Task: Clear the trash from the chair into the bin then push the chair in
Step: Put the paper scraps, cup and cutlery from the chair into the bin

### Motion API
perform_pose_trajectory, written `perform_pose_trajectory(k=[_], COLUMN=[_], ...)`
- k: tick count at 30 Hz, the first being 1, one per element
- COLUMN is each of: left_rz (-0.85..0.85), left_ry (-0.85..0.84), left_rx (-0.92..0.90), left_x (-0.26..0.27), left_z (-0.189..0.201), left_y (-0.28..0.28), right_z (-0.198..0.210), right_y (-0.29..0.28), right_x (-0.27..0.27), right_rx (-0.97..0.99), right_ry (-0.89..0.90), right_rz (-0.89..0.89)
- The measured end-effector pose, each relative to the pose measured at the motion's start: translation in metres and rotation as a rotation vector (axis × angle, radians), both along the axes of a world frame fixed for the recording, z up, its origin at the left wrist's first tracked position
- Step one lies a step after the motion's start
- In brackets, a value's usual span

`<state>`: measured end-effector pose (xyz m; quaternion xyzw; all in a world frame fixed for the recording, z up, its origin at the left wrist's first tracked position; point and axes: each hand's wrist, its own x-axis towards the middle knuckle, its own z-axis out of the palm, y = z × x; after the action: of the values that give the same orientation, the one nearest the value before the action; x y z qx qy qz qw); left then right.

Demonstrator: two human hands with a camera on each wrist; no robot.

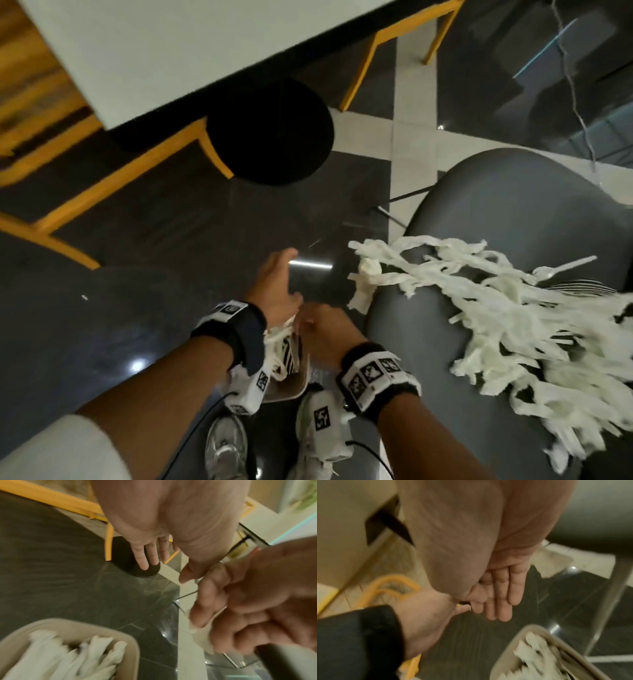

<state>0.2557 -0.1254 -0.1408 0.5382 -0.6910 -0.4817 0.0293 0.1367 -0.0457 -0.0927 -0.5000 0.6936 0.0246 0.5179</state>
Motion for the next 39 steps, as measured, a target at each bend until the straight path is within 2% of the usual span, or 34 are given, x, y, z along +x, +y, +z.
perform_pose_trajectory(k=[6, 10, 12, 13, 15, 17, 18, 21, 27, 30, 34, 36, 39], left_rz=[-0.31, -0.457, -0.499, -0.477, -0.327, -0.222, -0.216, -0.158, 0.031, 0.016, 0.173, 0.262, 0.29], left_ry=[0.006, -0.027, -0.011, 0.025, 0.091, 0.1, 0.083, 0.075, 0.178, 0.24, 0.526, 0.61, 0.672], left_rx=[-0.079, -0.067, -0.041, -0.023, 0.001, -0.058, -0.105, -0.127, 0.067, 0.22, 0.693, 0.873, 0.908], left_x=[-0.11, -0.153, -0.163, -0.166, -0.169, -0.171, -0.172, -0.177, -0.19, -0.193, -0.193, -0.186, -0.17], left_z=[-0.002, -0.011, -0.016, -0.017, -0.013, -0.004, 0.003, 0.028, 0.081, 0.094, 0.114, 0.123, 0.13], left_y=[-0.013, -0.017, -0.016, -0.013, -0.009, -0.009, -0.008, -0.006, 0.014, 0.035, 0.066, 0.072, 0.064], right_z=[0.062, 0.071, 0.066, 0.062, 0.052, 0.043, 0.038, 0.025, 0.04, 0.059, 0.091, 0.096, 0.086], right_y=[0.001, 0.016, 0.021, 0.022, 0.023, 0.02, 0.019, 0.019, 0.034, 0.046, 0.059, 0.06, 0.061], right_x=[-0.105, -0.157, -0.175, -0.183, -0.201, -0.219, -0.227, -0.243, -0.233, -0.216, -0.185, -0.167, -0.15], right_rx=[-0.102, -0.238, -0.359, -0.442, -0.55, -0.482, -0.404, -0.247, -0.254, -0.366, -0.574, -0.635, -0.65], right_ry=[-0.014, -0.032, 0.041, 0.126, 0.385, 0.58, 0.611, 0.578, 0.538, 0.419, 0.112, 0.092, 0.298], right_rz=[-0.153, -0.226, -0.228, -0.216, -0.141, -0.031, 0.011, 0.066, 0.067, -0.154, -0.51, -0.485, -0.295])
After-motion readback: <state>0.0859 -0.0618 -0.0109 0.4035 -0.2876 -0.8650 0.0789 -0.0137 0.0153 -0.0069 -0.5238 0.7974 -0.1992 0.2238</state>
